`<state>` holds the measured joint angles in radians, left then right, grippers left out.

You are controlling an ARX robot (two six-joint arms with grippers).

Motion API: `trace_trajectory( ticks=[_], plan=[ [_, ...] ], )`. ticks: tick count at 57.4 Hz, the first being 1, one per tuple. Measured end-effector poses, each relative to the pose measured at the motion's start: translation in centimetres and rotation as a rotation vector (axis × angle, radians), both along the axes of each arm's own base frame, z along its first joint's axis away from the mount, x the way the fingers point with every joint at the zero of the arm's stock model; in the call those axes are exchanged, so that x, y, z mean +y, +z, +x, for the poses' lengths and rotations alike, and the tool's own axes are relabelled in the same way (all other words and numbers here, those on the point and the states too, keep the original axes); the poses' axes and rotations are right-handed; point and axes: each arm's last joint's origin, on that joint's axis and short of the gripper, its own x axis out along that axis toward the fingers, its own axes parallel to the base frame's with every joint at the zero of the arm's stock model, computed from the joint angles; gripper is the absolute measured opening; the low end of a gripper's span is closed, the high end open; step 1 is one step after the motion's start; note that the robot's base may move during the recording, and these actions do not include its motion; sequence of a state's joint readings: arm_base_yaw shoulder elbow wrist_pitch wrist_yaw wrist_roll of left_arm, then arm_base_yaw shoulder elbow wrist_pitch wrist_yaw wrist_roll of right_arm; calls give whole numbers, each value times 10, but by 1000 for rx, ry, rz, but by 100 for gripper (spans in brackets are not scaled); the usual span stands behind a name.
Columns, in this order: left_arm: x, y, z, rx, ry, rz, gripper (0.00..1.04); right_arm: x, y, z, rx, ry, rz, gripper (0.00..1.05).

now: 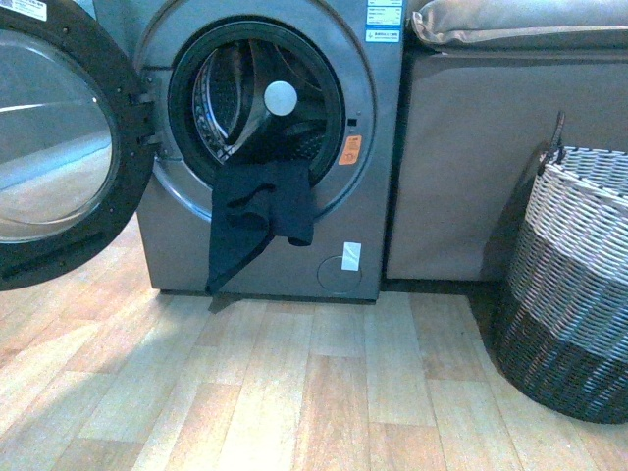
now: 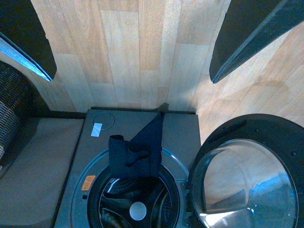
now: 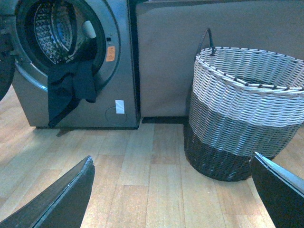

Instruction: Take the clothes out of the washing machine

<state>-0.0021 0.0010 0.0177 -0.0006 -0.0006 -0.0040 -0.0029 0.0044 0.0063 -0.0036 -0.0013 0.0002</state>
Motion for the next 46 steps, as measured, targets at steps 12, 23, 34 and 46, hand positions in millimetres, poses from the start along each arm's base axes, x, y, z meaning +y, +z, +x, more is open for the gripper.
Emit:
trace_trajectory(
  ticks=[12, 23, 34, 46],
  plan=[
    [0, 0, 0, 0, 2, 0, 98, 0, 0, 0, 0, -1, 0, 97],
    [0, 0, 0, 1, 3, 0, 98, 0, 0, 0, 0, 2, 0, 97],
    [0, 0, 0, 1, 0, 0, 98, 0, 0, 0, 0, 2, 0, 97],
    [0, 0, 0, 2, -2, 0, 98, 0, 0, 0, 0, 0, 0, 97]
  ],
)
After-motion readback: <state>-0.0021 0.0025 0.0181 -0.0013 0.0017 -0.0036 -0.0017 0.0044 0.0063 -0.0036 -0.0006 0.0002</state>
